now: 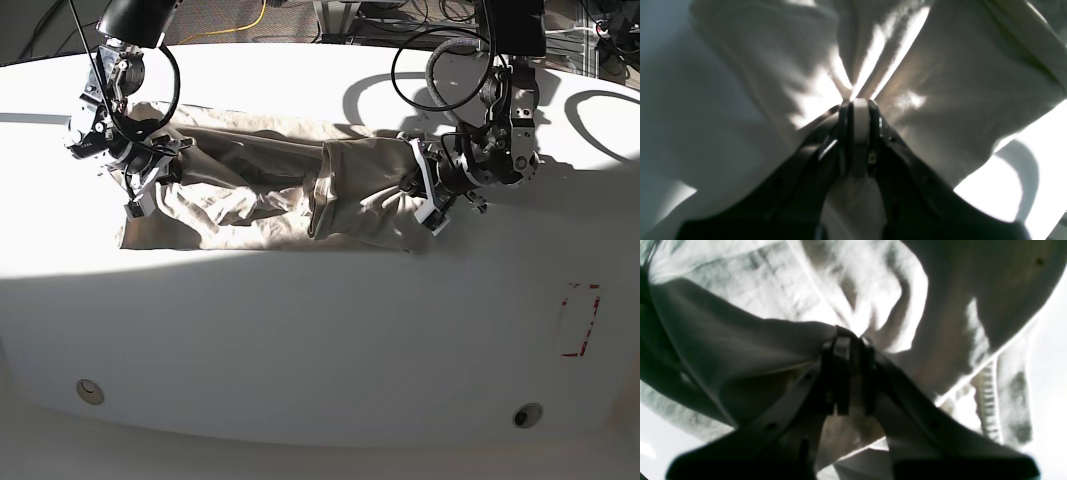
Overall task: Layout the t-shirt on the table in an organized manner, then fold the t-shirt properly
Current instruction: 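Hold the folded end with the left gripper and bring the right gripper inward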
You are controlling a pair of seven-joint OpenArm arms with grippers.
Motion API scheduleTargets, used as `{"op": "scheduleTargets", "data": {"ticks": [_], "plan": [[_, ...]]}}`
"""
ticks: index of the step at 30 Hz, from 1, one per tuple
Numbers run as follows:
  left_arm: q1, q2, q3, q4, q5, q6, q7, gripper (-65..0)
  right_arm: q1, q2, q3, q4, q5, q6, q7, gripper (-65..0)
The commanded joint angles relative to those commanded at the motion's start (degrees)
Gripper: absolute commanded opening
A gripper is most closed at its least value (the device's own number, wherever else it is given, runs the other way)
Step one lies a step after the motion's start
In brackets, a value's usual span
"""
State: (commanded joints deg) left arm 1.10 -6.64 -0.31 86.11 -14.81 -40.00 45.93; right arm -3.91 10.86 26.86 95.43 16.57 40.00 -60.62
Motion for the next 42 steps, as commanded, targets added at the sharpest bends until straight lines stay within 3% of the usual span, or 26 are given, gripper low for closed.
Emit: {"op": "scheduleTargets", "data": {"ticks": [5, 10, 14, 21, 26, 35, 42], "plan": [[0.18, -0.09, 0.0, -2.46, 0.0, 0.0, -1.05, -65.0, -0.18, -1.23, 0.44, 8.53, 3.96, 0.0, -0.35, -42.6], [0.18, -0.18, 0.0, -3.43, 0.0, 0.0, -1.05, -65.0, 0.26, -1.23, 2.99, 16.09, 10.9, 0.0, -6.33, -18.5], [1.14, -0.18, 0.0, -3.52, -0.18, 0.0, -1.14, -65.0, 0.35, -1.14, 8.62, 17.41, 16.0, 0.0, -9.23, 0.0], [1.41, -0.26, 0.0, -3.34, -0.26, 0.0, -1.14, -65.0, 0.35, -0.79, 19.08, 12.57, 17.32, 0.0, -9.67, 0.0], [1.49, -0.88, 0.0, -3.43, -0.35, 0.0, -1.14, -65.0, 1.41, 2.99, 22.68, 3.34, 19.16, 0.0, -10.64, 0.0], [1.49, -1.05, 0.09, -3.25, -0.35, 0.0, -1.05, -65.0, 3.08, 10.29, 25.14, -19.6, 26.11, 0.0, -8.09, 0.0], [1.49, -1.05, 0.09, -3.34, -0.35, 0.0, -1.05, -65.0, 3.6, 11.25, 24.97, -24.7, 26.55, 0.0, -7.47, 0.0]]}}
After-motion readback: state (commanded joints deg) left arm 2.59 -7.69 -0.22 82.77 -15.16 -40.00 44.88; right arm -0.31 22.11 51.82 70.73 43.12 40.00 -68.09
